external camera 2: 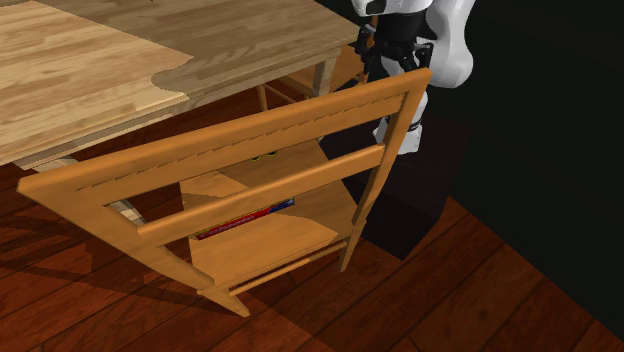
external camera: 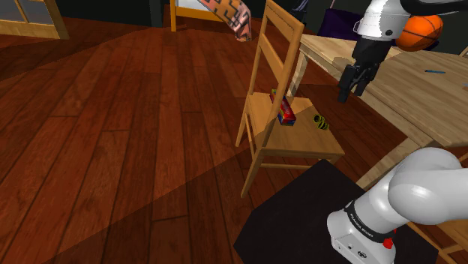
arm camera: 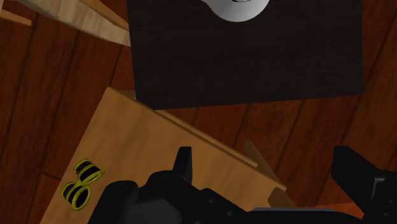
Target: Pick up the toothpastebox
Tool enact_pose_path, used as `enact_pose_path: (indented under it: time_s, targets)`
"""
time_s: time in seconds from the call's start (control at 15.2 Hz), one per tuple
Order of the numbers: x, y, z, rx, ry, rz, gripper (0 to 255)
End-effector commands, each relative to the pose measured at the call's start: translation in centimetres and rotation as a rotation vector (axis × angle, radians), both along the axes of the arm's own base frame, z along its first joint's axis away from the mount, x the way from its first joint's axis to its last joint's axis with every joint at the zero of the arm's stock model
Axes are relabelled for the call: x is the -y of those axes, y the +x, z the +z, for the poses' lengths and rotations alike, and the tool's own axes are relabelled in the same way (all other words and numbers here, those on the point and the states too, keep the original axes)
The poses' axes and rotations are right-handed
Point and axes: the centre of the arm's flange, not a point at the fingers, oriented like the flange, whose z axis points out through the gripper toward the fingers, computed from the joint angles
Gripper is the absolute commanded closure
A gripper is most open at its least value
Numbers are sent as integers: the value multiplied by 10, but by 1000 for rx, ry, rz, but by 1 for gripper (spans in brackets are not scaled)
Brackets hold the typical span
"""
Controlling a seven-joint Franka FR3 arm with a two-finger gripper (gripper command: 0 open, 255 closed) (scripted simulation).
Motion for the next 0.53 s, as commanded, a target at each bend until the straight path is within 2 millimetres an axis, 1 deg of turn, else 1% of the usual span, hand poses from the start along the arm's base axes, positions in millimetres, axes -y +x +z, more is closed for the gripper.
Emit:
enact_pose_path:
  time_s: [0.0,0.46]
  targets:
    - [0,0,0,0,0,0,0]
    - [39,60,-53,33,5,-53,0]
